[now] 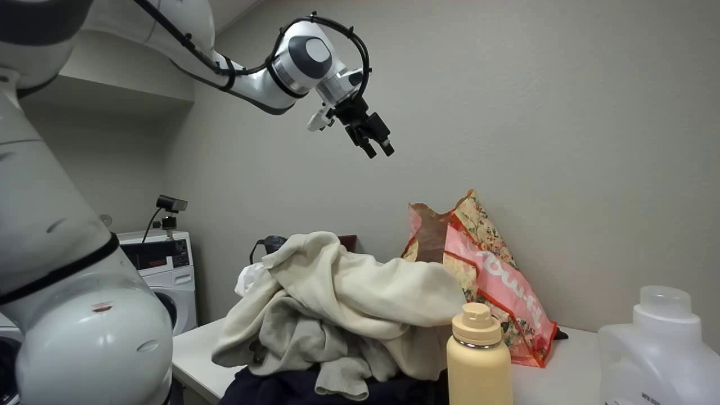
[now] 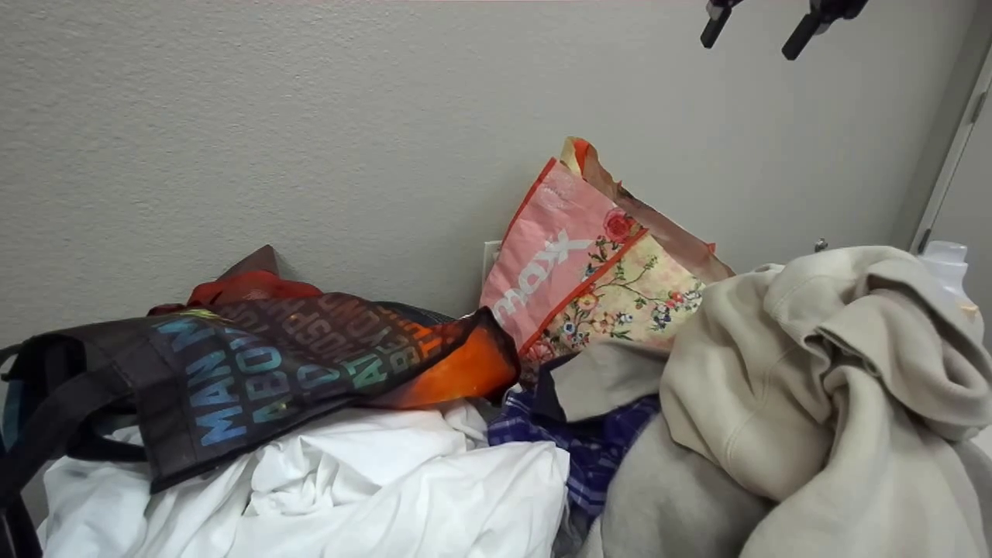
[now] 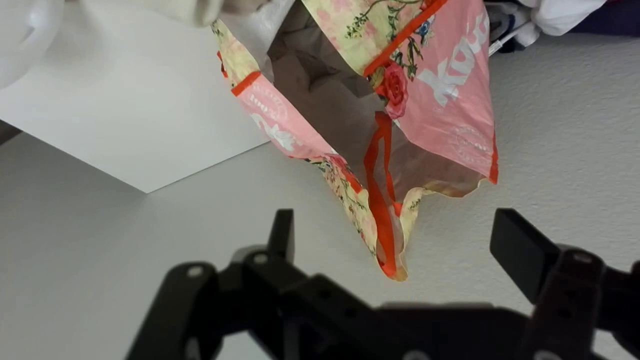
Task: Take the hoodie out of the bag and put it on the pile of clothes
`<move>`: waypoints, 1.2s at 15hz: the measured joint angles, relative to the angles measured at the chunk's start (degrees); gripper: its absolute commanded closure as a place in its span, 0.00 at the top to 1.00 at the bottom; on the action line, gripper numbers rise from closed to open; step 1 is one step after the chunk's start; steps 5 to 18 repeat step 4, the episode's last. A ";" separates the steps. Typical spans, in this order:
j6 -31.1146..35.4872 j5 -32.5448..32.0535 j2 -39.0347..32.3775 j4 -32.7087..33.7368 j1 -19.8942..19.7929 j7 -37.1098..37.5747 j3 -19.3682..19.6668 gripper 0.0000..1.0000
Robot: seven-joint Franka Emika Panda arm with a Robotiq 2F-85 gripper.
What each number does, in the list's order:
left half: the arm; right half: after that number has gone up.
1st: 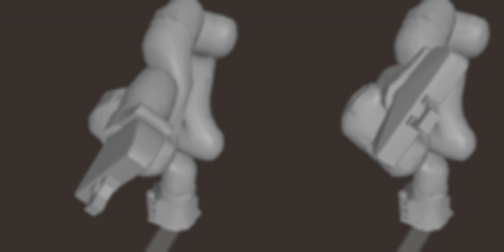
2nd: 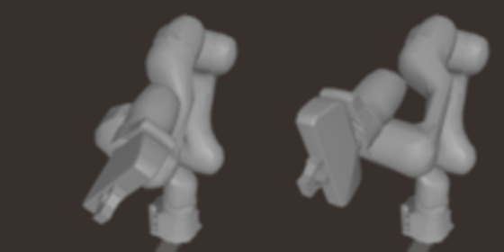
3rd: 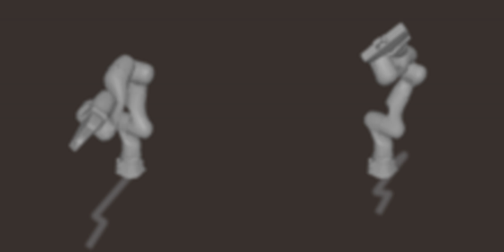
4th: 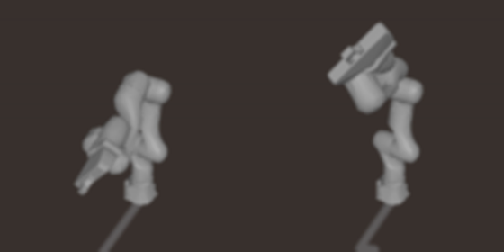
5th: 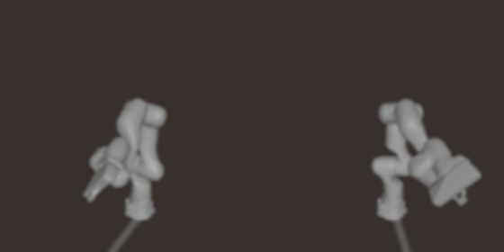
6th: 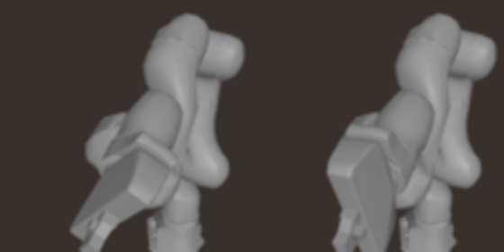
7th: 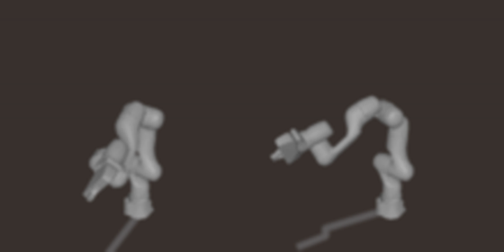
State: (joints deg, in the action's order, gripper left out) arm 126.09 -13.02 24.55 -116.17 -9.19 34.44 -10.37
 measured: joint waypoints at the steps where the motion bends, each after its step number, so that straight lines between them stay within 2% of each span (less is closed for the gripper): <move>1: -0.74 0.00 -0.20 0.97 0.25 -0.43 0.00 1.00; 4: -1.70 0.00 -0.95 2.78 0.92 -0.95 0.01 1.00; 18: -1.70 0.00 -0.95 2.78 0.92 -0.95 0.01 1.00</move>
